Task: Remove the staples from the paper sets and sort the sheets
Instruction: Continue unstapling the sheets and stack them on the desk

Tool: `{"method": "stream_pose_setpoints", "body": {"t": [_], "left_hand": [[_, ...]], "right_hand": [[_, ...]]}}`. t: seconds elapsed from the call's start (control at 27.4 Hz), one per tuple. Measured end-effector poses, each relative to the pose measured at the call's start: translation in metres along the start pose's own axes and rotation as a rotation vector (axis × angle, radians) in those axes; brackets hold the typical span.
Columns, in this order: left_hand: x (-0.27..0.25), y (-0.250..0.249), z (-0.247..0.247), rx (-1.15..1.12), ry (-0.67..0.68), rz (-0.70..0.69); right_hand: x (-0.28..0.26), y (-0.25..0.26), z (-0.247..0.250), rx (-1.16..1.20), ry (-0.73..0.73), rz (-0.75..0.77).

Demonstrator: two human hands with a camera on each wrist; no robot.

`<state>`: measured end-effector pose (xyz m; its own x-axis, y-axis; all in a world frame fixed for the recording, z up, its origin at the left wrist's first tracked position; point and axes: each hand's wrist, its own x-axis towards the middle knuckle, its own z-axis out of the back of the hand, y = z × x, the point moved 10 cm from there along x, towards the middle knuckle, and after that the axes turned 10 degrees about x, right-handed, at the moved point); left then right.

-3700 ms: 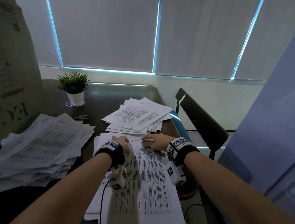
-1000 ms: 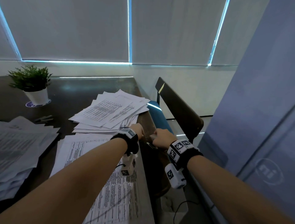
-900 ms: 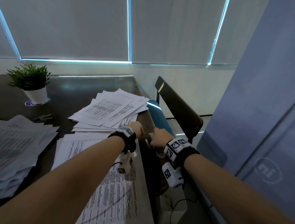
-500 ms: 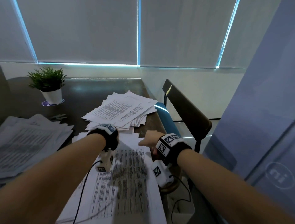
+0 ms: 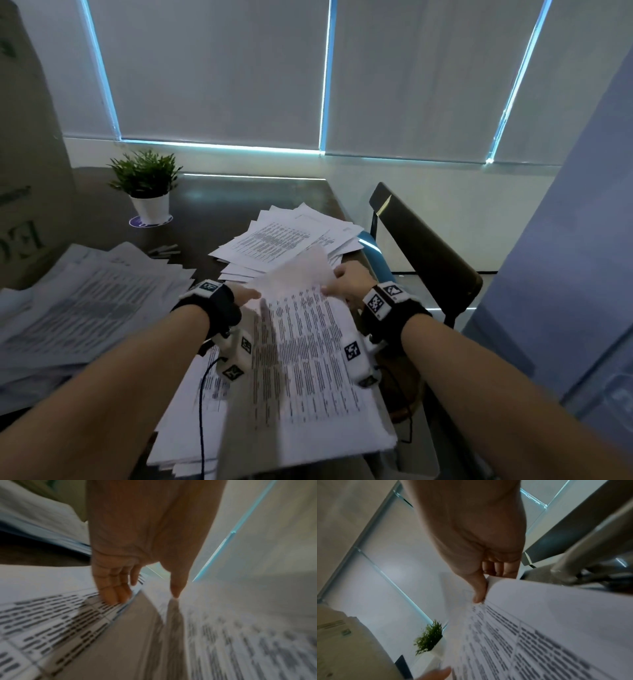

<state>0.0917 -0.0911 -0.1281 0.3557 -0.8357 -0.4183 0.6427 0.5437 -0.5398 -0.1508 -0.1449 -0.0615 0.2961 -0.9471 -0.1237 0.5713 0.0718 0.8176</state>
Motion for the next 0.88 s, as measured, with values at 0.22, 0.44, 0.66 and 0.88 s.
{"method": "stream_pose_setpoints", "body": {"t": [0.22,0.44,0.66,0.88], "left_hand": [[-0.009,0.000,0.015,-0.650,0.094,-0.111],[0.013,0.002,0.070,-0.896,-0.310,-0.145],[0.034,0.007,0.091,-0.676,-0.472,-0.128],[0.048,0.027,0.061,0.280,-0.257,0.037]], "right_hand": [[0.034,0.039,0.038,0.352,-0.124,0.156],[0.076,0.000,-0.004,0.529,0.062,-0.144],[0.090,-0.036,-0.011,0.401,0.035,-0.132],[0.107,-0.023,-0.024,0.901,-0.032,-0.221]]}}
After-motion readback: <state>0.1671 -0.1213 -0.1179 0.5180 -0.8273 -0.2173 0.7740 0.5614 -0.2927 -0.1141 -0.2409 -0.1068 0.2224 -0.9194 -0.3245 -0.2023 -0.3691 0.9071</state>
